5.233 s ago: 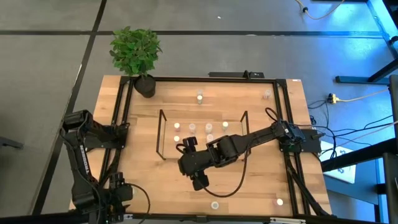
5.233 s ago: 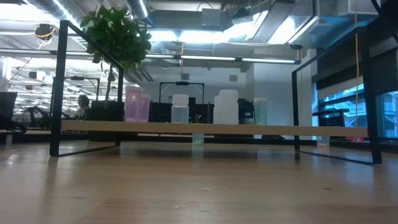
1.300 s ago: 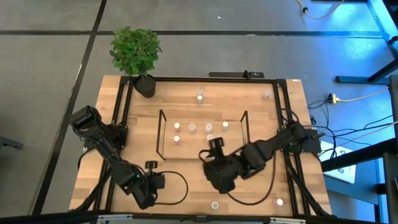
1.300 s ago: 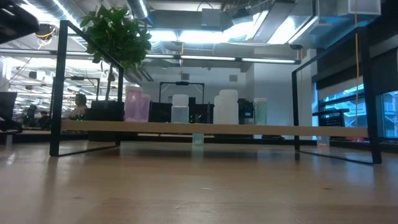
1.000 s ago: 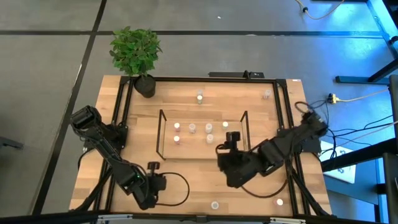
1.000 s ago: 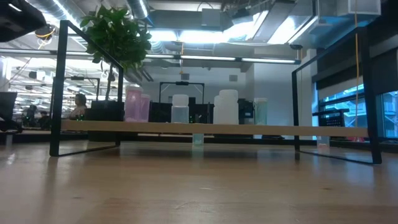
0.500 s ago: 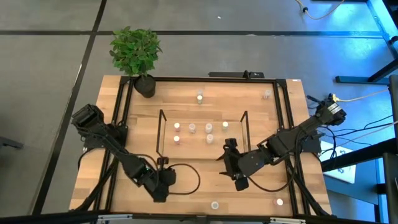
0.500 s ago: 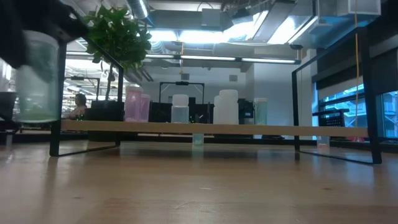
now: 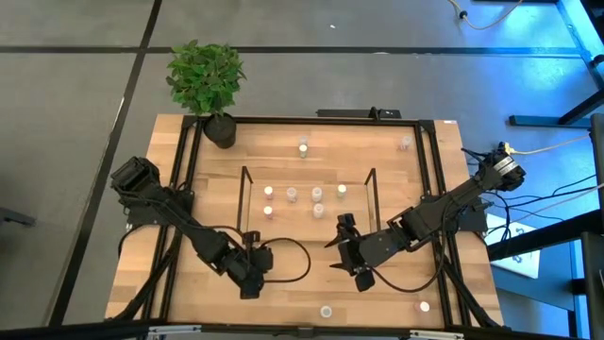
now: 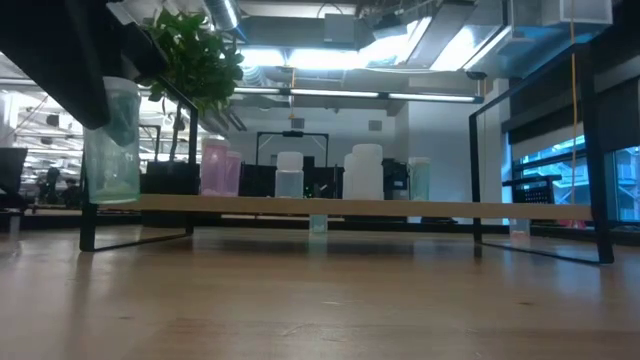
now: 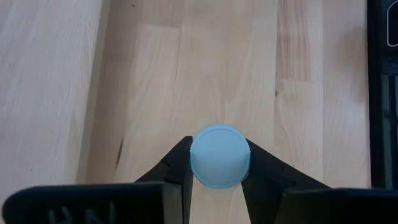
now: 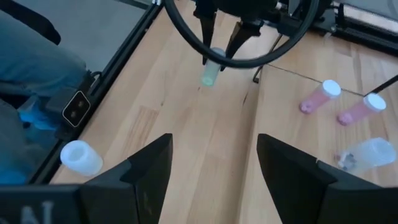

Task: Pick and place medicine bottles onto shelf by color
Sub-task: Put the bottom blue pill bottle on the shelf aligned with the other blue pill bottles

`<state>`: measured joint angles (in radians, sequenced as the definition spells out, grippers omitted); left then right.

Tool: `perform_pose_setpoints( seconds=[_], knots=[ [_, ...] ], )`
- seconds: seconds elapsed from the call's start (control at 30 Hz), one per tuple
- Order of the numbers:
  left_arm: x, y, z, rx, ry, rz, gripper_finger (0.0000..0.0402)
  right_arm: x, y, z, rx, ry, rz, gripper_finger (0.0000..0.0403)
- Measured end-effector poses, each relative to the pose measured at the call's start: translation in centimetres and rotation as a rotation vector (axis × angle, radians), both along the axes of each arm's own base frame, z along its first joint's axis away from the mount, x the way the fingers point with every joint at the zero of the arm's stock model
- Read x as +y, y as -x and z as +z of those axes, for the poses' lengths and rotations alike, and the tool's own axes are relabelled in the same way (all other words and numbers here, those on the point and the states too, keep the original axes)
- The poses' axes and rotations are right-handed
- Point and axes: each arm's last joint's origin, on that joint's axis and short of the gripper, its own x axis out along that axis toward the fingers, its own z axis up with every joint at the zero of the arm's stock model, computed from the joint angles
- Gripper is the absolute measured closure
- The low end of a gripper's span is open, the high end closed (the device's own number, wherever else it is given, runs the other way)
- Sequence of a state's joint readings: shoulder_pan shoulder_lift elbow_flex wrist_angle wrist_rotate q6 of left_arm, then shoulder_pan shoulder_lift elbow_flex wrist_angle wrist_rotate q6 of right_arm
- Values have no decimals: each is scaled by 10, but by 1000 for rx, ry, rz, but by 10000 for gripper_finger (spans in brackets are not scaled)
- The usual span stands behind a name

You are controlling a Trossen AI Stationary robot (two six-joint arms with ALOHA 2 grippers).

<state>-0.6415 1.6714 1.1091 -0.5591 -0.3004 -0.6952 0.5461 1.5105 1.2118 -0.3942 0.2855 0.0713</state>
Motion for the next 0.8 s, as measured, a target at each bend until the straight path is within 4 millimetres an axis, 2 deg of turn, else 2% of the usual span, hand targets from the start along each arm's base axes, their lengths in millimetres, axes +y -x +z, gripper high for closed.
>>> perform_pose_setpoints(
  seconds=[0.53, 0.8],
  knots=[
    [0, 0, 0, -3, -4, 4, 313, 0, 0, 0, -7, 17, 15, 166],
    [-3, -6, 5, -79, -23, -21, 313, 0, 0, 0, -7, 17, 15, 166]
  ],
)
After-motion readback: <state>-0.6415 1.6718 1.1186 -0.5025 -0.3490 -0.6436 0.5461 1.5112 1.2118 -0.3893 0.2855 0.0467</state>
